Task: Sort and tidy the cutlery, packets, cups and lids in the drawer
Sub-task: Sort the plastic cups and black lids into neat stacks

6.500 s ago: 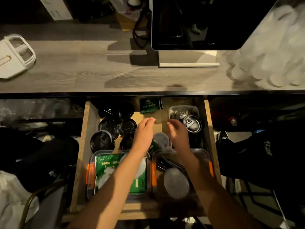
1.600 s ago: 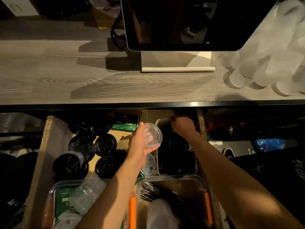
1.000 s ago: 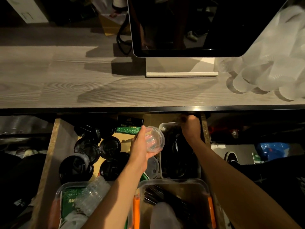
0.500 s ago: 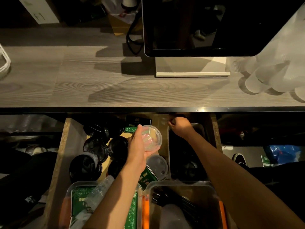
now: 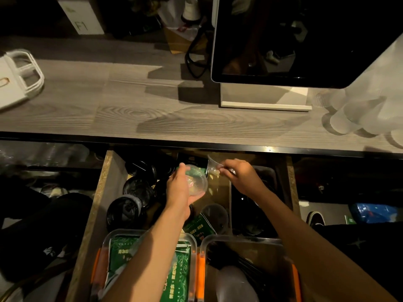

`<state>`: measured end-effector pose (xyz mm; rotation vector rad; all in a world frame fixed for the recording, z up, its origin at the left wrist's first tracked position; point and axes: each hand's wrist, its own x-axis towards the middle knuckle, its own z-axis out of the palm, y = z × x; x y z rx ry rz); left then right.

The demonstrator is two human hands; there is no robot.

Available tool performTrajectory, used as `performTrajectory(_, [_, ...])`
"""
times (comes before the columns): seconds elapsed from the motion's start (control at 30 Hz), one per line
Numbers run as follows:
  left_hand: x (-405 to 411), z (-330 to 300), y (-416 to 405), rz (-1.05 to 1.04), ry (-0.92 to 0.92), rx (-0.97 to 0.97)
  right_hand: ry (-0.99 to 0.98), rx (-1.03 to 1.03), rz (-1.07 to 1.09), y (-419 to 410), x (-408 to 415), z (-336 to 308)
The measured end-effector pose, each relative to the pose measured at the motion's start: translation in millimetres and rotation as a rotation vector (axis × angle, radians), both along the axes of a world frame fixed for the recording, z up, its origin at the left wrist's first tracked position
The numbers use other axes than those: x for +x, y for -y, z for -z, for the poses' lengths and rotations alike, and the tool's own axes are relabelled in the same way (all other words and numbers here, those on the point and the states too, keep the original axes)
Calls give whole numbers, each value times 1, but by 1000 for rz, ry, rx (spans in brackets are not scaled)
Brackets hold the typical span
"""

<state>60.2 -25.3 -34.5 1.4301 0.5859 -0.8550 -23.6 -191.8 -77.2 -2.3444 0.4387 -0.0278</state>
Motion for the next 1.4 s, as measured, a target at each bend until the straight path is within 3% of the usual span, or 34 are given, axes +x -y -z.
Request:
performTrajectory(0.1, [-9,-15,-1,41,8,-48,278,92,115,-24,-14,-31])
performTrajectory(0.2, [-20,-31,-2,81,-1,-112,450,39,155,-48,-23,-50])
performTrajectory(0.33, [-35,-53,-6,94,-42,-222,311,-108,43,-73,-36,-60])
performTrajectory(0.63, [-65,-93,-31,229,91,-214,118,-84,-114,-99,-78,-115])
performTrajectory(0.73, [-77,-103,-40,243,126,-175,195,97,-51,-106,-94,-131])
performTrajectory(0.87, [-93,-121,-46,201,119,-215,498,493,420,-124,-107,-158])
performTrajectory(0.97, [-109,-139,-47,214,112,-248,351,681,716,-131,-100,-179])
performTrajectory(1.03, [-120,-150,-47,213,107,-277,234,809,762,-135,-100,-185])
performTrajectory(1.13, [-130,-157,-45,244,137,-269,223,1035,789,-145,-109,-190])
performTrajectory(1.4, [-157,-146,-45,343,307,-142,303,1016,910,-151,-127,-188])
